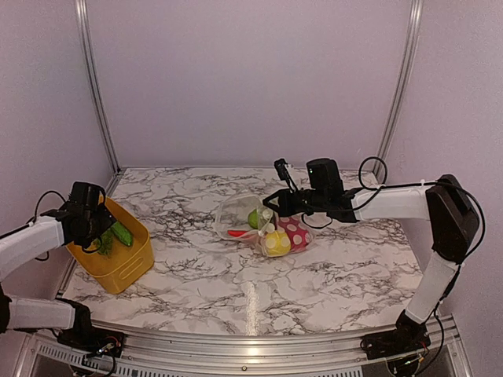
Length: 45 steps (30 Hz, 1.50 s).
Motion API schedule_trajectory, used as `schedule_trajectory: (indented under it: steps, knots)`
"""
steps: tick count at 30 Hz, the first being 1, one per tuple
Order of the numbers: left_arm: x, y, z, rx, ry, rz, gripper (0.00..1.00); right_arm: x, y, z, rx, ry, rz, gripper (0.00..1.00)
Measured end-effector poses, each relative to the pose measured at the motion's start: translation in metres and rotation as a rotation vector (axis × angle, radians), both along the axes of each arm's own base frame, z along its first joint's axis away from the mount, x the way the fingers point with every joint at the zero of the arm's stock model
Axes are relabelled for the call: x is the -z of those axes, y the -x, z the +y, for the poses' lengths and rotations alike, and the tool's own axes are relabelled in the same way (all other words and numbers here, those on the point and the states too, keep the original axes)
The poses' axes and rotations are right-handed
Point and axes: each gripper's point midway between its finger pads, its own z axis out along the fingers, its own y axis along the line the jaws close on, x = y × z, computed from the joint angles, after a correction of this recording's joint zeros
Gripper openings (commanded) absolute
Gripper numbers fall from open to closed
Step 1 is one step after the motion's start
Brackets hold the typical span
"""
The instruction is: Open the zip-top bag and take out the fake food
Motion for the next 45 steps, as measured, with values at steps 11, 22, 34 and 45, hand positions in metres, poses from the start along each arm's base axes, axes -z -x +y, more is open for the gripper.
schedule_trajectory:
  steps: [11,22,34,45]
  knots:
    - [-0.077,-0.031,-0.073,0.369,0.023,-0.231,0.78,-0.001,0.002,0.005,-0.021,-0.022,0.015,0.00]
    - [-0.071,-0.060,-0.253,0.910,0.217,-0.273,0.55,-0.002,0.006,0.009,-0.038,-0.039,0.031,0.00]
    - [-0.004,-0.037,-0.378,1.126,0.430,-0.179,0.44,0.019,0.018,0.019,-0.055,-0.039,0.061,0.00]
    - [0.036,-0.043,-0.399,1.063,0.510,-0.123,0.54,0.045,0.019,0.023,-0.054,-0.020,0.101,0.00]
